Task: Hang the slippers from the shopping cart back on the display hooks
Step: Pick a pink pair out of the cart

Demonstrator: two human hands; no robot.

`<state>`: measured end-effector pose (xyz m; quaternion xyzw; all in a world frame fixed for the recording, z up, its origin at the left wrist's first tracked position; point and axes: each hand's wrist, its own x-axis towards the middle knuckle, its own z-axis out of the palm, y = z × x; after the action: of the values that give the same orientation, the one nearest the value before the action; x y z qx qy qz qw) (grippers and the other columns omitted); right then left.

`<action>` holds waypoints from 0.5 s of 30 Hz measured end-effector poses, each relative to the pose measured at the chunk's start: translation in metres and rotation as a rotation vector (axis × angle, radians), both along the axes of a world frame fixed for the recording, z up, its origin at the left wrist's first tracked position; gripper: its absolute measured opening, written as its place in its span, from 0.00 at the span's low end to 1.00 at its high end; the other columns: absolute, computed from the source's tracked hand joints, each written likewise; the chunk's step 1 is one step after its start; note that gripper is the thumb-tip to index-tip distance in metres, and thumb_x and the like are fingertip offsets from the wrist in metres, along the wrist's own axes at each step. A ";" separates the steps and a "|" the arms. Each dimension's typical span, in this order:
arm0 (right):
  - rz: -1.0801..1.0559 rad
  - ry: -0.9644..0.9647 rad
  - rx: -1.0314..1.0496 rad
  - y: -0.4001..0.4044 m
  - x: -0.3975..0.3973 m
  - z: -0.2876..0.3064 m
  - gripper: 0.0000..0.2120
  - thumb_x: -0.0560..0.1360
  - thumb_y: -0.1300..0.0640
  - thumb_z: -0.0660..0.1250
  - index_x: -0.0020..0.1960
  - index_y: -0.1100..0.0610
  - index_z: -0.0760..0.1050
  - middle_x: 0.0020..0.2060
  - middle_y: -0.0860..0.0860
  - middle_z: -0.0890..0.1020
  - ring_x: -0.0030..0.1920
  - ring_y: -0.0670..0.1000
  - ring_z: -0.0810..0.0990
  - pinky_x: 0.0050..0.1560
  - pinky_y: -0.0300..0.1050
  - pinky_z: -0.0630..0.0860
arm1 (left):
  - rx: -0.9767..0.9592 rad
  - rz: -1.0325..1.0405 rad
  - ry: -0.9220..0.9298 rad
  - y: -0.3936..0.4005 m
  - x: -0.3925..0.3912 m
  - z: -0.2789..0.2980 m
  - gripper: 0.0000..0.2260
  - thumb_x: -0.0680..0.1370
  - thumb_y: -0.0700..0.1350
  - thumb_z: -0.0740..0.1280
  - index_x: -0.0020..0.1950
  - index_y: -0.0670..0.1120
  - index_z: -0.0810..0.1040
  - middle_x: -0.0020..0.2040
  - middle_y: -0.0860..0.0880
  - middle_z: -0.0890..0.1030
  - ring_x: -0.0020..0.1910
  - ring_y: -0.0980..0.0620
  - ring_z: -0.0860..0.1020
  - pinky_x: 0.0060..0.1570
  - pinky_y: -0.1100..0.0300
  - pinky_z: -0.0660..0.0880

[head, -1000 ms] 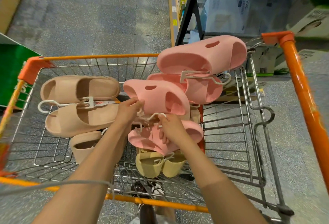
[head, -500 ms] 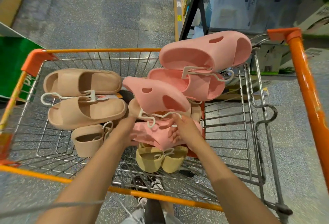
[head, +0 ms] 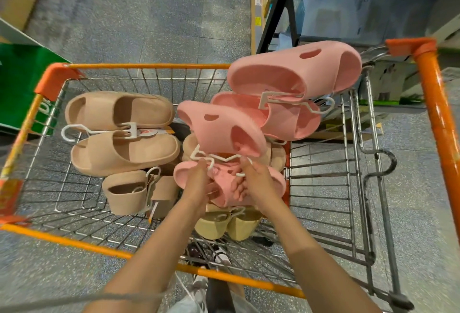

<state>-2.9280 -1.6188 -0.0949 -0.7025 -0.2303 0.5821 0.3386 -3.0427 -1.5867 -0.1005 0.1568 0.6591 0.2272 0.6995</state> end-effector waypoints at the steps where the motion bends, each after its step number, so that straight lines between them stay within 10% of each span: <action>1: -0.036 0.032 -0.005 0.004 0.000 0.002 0.19 0.81 0.50 0.53 0.38 0.60 0.72 0.23 0.56 0.76 0.20 0.51 0.72 0.21 0.37 0.68 | -0.003 -0.011 0.005 0.003 0.000 0.000 0.15 0.81 0.53 0.54 0.54 0.44 0.73 0.47 0.40 0.80 0.44 0.43 0.79 0.40 0.55 0.76; 6: -0.159 0.207 -0.095 0.018 -0.005 0.009 0.19 0.82 0.53 0.51 0.39 0.62 0.70 0.16 0.51 0.73 0.15 0.46 0.68 0.17 0.32 0.62 | -0.006 0.104 -0.015 0.010 -0.006 -0.006 0.16 0.81 0.54 0.54 0.42 0.47 0.73 0.40 0.45 0.78 0.43 0.44 0.76 0.44 0.52 0.73; 12: -0.285 0.545 -0.436 0.034 -0.010 0.010 0.16 0.79 0.58 0.53 0.36 0.61 0.70 0.15 0.48 0.69 0.14 0.42 0.65 0.13 0.29 0.59 | 0.017 0.039 -0.072 0.014 -0.023 -0.016 0.18 0.81 0.42 0.53 0.71 0.51 0.63 0.56 0.38 0.77 0.45 0.42 0.77 0.38 0.52 0.74; 15: -0.409 0.764 -0.506 0.042 -0.014 0.008 0.19 0.79 0.61 0.53 0.31 0.61 0.70 0.15 0.47 0.68 0.13 0.41 0.66 0.12 0.29 0.61 | 0.067 -0.012 -0.048 0.011 -0.026 -0.023 0.32 0.76 0.30 0.51 0.74 0.57 0.53 0.39 0.43 0.74 0.34 0.48 0.69 0.33 0.58 0.66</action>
<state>-2.9421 -1.5773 -0.0871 -0.5301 0.2011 0.7570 0.3249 -3.0688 -1.5759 -0.1235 0.1785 0.6333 0.2485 0.7108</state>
